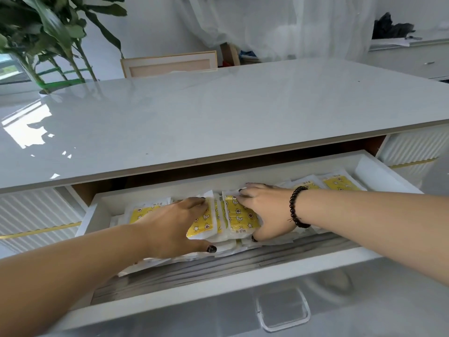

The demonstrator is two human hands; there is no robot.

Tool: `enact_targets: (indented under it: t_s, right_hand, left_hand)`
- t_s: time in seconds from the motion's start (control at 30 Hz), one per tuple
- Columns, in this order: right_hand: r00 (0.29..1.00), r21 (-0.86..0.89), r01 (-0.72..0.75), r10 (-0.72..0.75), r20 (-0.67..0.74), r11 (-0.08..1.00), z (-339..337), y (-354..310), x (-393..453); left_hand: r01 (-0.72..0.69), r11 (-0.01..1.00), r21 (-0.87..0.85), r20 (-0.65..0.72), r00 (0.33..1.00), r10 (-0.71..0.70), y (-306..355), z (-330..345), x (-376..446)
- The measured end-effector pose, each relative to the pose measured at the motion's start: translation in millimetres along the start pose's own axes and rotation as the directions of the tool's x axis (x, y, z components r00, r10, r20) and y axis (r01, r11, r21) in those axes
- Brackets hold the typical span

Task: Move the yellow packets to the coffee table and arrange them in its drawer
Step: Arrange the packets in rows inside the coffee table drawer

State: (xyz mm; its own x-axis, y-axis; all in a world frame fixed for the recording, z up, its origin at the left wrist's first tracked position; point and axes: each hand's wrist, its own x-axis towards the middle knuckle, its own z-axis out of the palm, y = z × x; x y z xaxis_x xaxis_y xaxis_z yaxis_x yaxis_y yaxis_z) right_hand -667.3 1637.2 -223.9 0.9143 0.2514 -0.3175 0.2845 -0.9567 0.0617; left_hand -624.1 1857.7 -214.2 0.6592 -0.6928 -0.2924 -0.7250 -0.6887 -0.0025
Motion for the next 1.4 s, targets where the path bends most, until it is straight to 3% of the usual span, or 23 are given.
enact_targets:
  t_s: [0.1,0.17,0.27,0.3,0.43,0.6,0.67,0.73,0.83,0.9,1.0,1.13,1.4]
  right_hand:
    - [0.996,-0.014,-0.038,0.039,0.083,0.999,-7.6,-5.0,2.5]
    - [0.997,0.054,-0.056,0.052,0.059,0.997,-18.9,-13.4,3.4]
    - [0.983,0.316,-0.103,0.144,-0.111,0.943,-33.1,-32.5,10.3]
    - [0.973,0.413,-0.142,0.204,-0.109,0.899,-35.9,-39.2,14.5]
    - [0.934,0.63,-0.343,0.327,0.147,0.697,-35.6,-64.5,37.1]
    - [0.905,0.687,-0.397,0.382,0.185,0.608,-33.3,-80.4,55.4]
    - [0.917,0.644,-0.381,0.362,0.168,0.664,-36.8,-81.5,54.1]
    - [0.947,0.508,-0.279,0.322,0.004,0.815,-41.0,-76.8,44.1]
    - [0.956,0.099,-0.132,0.153,-0.252,0.986,-39.7,-64.7,13.4]
    - [0.979,-0.099,-0.126,0.108,-0.174,0.987,-29.3,-55.2,-5.0]
    - [0.993,-0.126,-0.108,0.112,0.028,0.986,-16.5,-43.2,-12.5]
    - [1.0,-0.095,0.005,-0.006,-0.013,0.995,-15.1,-24.0,-3.8]
    - [0.996,-0.074,0.092,-0.091,0.008,0.993,-6.1,-7.1,-0.7]
  left_hand:
    - [0.021,0.999,-0.027,0.005,1.0,-0.021,-5.5,-1.3,-5.3]
    - [0.031,0.998,-0.063,-0.001,1.0,-0.031,-13.7,-2.6,-12.6]
    - [0.078,0.984,-0.158,-0.021,0.996,-0.083,-31.5,-2.4,-25.3]
    - [0.107,0.979,-0.171,-0.019,0.994,-0.112,-36.8,-1.9,-29.1]
    - [0.232,0.966,-0.116,0.11,0.969,-0.22,-53.3,6.4,-36.8]
    - [0.243,0.969,-0.049,0.189,0.955,-0.23,-65.7,20.5,-35.4]
    - [0.228,0.974,-0.016,0.178,0.959,-0.221,-65.6,23.5,-36.4]
    - [0.211,0.977,0.021,0.165,0.963,-0.211,-64.5,27.2,-38.1]
    - [0.222,0.973,0.067,0.181,0.956,-0.23,-61.0,30.2,-40.0]
    - [0.236,0.969,0.077,0.182,0.952,-0.246,-58.2,31.0,-39.8]
    - [0.218,0.97,0.111,0.178,0.955,-0.235,-57.7,30.5,-38.4]
    - [0.195,0.968,0.16,0.171,0.96,-0.222,-69.0,27.4,-42.8]
    - [0.155,0.962,0.226,0.132,0.973,-0.188,-78.6,25.1,-48.5]
